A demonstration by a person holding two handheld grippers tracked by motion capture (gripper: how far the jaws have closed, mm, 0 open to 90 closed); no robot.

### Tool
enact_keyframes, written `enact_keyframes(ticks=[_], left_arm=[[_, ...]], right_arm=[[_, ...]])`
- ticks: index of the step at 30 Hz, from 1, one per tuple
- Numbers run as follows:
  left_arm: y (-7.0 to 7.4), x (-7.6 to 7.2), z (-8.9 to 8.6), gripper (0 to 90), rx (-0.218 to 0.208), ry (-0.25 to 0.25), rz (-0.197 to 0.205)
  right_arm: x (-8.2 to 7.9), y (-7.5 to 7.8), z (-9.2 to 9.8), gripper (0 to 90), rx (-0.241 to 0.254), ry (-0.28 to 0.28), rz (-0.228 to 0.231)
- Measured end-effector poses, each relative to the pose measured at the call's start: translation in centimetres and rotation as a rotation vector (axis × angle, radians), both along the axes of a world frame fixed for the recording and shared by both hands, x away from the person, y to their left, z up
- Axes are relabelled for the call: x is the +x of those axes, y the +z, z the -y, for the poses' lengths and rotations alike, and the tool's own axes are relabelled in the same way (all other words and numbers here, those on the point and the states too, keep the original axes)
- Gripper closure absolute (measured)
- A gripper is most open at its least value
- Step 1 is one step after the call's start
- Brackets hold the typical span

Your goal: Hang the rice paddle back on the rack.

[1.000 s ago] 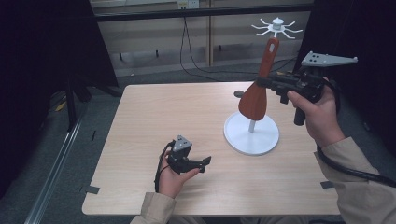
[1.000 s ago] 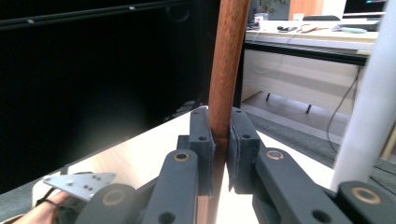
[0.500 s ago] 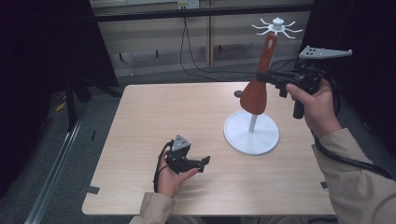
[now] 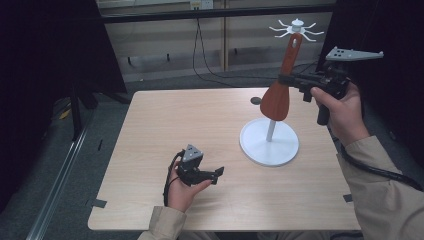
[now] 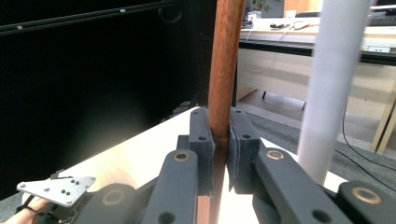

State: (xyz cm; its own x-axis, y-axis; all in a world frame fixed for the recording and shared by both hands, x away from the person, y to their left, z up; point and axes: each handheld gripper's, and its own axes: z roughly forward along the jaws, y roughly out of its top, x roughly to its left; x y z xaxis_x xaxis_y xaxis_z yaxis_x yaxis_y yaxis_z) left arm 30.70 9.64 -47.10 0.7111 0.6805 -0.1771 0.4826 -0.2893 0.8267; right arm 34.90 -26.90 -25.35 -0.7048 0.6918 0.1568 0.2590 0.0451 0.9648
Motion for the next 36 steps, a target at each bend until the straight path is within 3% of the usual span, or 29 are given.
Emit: enact_keyframes(ticks=[5, 13, 23, 36], left_arm=[[-0.1, 0.1, -0.1, 8.6, -0.002, 0.004, -0.003], [-0.1, 0.1, -0.4, 8.6, 0.001, 0.008, -0.004], [0.0, 0.1, -0.5, 8.6, 0.001, 0.002, 0.000], [0.0, 0.4, -0.1, 8.7, -0.002, 0.000, -0.001]], right_arm=[[0.4, -0.5, 0.1, 82.1, -0.012, -0.021, -0.011], [1.0, -1.2, -0.1, 77.6, 0.021, -0.040, 0.014], [0.6, -1.5, -0.2, 55.4, 0.026, -0.075, 0.029], [-0.1, -1.5, 0.0, 33.9, 0.007, -0.113, 0.031]])
